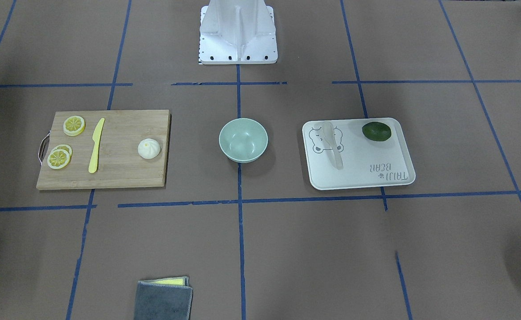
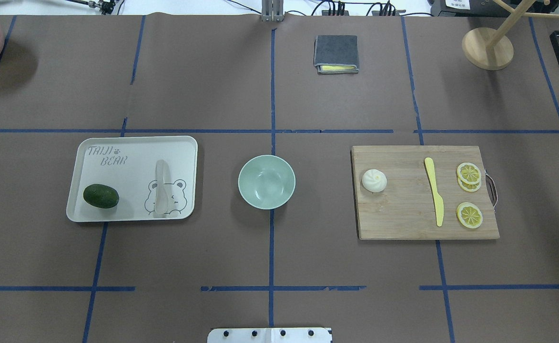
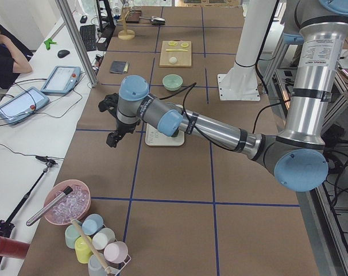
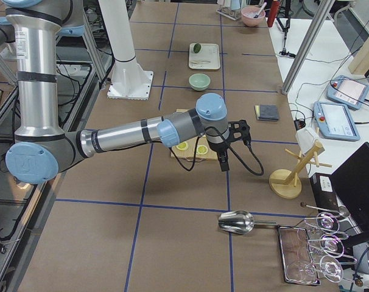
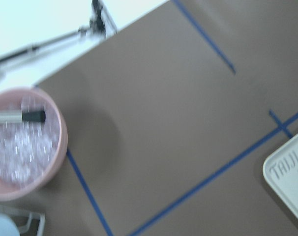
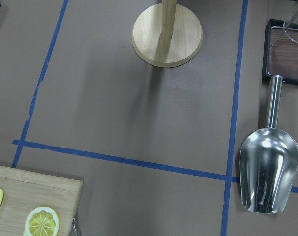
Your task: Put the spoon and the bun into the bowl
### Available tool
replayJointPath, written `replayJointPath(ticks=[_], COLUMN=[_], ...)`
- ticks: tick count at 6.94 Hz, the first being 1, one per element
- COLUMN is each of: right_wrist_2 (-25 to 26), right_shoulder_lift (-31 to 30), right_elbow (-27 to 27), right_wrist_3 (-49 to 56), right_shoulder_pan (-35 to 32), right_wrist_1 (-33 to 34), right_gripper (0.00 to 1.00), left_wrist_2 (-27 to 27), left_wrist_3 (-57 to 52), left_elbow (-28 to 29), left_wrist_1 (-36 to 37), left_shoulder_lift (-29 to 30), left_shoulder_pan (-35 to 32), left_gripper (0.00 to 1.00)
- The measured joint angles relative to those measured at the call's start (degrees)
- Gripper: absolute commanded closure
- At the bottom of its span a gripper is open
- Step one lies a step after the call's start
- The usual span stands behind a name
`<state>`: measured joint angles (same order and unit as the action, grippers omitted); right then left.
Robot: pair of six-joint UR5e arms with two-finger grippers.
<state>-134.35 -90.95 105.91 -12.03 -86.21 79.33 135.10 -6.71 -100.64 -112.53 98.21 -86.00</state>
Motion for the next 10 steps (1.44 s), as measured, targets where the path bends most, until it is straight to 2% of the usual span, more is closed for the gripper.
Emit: replayJointPath(ticks=[1,2,3,4,5,6,7,8,10], right_wrist_2=[0.43,0.57,0.58,0.58,0.58,0.58,0.56,0.52,0.50], right_shoulder_lift=[0.23,0.29,0.28,0.17,0.02,-0.15,-0.31,-0.43,-0.58], right_elbow=[-0.02,-0.06,-0.07,-0.11,-0.18,-0.22,-0.25,-0.26,-0.26], right_wrist_3=[-0.04,-0.16,-0.41,-0.65,-0.75,-0.81,-0.86,-0.88,-0.91], right_shoulder_pan=[0.17,0.21,0.24,0.25,0.25,0.25,0.25,0.25,0.25], right_wrist_1=[-0.06,-0.10,-0.11,-0.08,-0.04,0.00,0.02,0.03,0.04], right_gripper=[0.00,0.00,0.00,0.00,0.00,0.00,0.00,0.00,0.00], left_wrist_2=[-0.06,-1.60,-6.43,-12.40,-15.62,-18.29,-22.67,-27.31,-33.36], left_wrist_3=[6.93,14.19,19.44,25.43,33.27,41.53,51.42,62.25,82.34], left_elbow=[-0.06,-0.48,-1.64,-3.54,-4.83,-5.94,-6.72,-6.61,-3.84], left_wrist_1=[-5.81,-8.25,-8.96,-7.74,-4.45,-1.09,1.01,1.89,2.27], left_shoulder_lift=[1.20,2.85,3.97,4.66,5.42,5.90,6.24,6.84,9.15], left_shoulder_pan=[2.10,6.10,11.76,18.33,23.87,28.42,33.84,39.23,47.37], left_gripper=[0.00,0.00,0.00,0.00,0.00,0.04,0.30,0.47,0.46])
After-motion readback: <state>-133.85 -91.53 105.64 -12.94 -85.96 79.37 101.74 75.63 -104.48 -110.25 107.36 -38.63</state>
